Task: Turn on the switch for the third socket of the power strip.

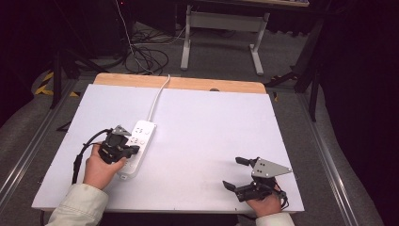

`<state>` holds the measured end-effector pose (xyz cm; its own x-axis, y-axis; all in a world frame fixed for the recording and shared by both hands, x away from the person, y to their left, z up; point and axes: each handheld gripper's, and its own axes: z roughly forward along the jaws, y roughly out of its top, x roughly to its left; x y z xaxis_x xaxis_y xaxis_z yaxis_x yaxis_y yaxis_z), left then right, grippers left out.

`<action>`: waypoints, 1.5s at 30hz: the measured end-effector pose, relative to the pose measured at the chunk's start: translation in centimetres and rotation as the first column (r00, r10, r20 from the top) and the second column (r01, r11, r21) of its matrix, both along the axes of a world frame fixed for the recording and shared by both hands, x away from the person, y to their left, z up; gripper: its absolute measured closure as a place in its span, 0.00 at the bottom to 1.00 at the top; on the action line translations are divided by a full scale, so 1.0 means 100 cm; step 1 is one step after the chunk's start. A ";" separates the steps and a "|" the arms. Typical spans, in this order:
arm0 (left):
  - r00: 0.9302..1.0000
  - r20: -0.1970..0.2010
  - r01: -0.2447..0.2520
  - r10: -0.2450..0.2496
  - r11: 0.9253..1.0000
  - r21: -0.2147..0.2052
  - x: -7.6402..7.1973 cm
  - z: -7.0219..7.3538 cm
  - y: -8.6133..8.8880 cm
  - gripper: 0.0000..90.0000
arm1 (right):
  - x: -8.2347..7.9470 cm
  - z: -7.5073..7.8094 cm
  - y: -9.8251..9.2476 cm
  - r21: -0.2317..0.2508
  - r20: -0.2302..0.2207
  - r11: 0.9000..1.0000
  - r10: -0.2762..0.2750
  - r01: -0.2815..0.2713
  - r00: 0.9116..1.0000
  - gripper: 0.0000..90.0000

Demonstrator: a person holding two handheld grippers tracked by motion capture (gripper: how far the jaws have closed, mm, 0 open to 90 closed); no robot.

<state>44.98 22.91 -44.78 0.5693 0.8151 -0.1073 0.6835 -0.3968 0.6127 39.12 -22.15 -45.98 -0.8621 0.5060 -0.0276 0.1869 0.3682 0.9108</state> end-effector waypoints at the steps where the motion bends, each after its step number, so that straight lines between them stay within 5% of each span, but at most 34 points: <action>1: 1.000 0.003 0.001 -0.001 1.000 0.001 0.000 0.000 0.000 1.00 | 0.000 0.000 0.000 0.000 0.000 1.000 0.000 0.000 1.000 0.10; 13: 0.999 0.035 0.009 -0.009 1.000 0.008 -0.004 -0.004 -0.001 1.00 | 0.000 -0.001 0.000 0.004 -0.007 1.000 0.005 -0.005 1.000 0.10; 45: 0.999 0.033 0.003 -0.004 1.000 0.018 -0.004 -0.006 -0.003 1.00 | 0.000 0.000 0.002 -0.002 -0.007 1.000 0.004 -0.004 1.000 0.10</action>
<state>44.56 22.65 -45.35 0.5750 0.8148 -0.0740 0.6617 -0.4100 0.6277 39.08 -21.99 -46.01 -0.8645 0.5022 -0.0225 0.1919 0.3710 0.9086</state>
